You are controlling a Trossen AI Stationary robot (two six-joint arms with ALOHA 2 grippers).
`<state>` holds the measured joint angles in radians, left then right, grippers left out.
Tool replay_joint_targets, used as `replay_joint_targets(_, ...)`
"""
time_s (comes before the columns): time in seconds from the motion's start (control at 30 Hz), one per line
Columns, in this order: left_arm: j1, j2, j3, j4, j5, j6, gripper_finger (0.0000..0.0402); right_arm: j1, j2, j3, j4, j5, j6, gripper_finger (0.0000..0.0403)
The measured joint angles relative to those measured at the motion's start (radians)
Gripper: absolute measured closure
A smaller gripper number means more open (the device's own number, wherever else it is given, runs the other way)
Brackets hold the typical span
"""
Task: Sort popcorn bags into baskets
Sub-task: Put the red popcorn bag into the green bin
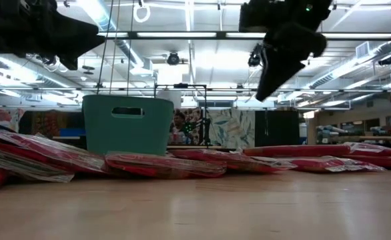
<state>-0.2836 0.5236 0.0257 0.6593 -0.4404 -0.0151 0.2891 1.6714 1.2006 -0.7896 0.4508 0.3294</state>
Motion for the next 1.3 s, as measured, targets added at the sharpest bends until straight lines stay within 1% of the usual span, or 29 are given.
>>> replay_joint_targets(0.1, 0.0, 0.0, 0.0, -0.005, 0.0, -0.004, 0.0258, 0.004, 0.052, 0.056, -0.13, -0.077, 0.014, 0.0275)
replay_joint_targets(0.2, 0.0, 0.0, 0.0, -0.006, 0.0, -0.007, 0.0258, 0.004, 0.093, 0.083, -0.214, -0.127, 0.055, 0.0244)
replay_joint_targets(0.37, 0.0, 0.0, 0.001, -0.008, 0.0, -0.027, 0.0258, 0.014, 0.154, 0.084, -0.253, -0.146, 0.091, 0.0192)
replay_joint_targets(0.47, 0.0, 0.0, 0.002, -0.019, 0.0, -0.035, 0.0258, 0.04, 0.193, 0.084, -0.254, -0.119, 0.09, 0.0178)
replay_joint_targets(0.6, 0.0, 0.0, 0.002, -0.031, 0.0, -0.048, 0.0258, 0.075, 0.237, 0.084, -0.269, -0.031, 0.088, 0.0181)
replay_joint_targets(0.7, 0.0, 0.0, 0.002, -0.031, 0.0, -0.052, 0.0258, 0.086, 0.262, 0.084, -0.268, 0.005, 0.088, 0.0188)
replay_joint_targets(0.97, 0.0, 0.0, 0.002, -0.03, 0.0, -0.053, 0.0258, 0.075, 0.274, 0.07, -0.249, 0.052, 0.09, 0.0198)
replay_joint_targets(1.3, 0.0, 0.0, 0.002, -0.031, 0.0, -0.053, 0.0258, 0.047, 0.273, 0.058, -0.229, 0.057, 0.08, 0.021)
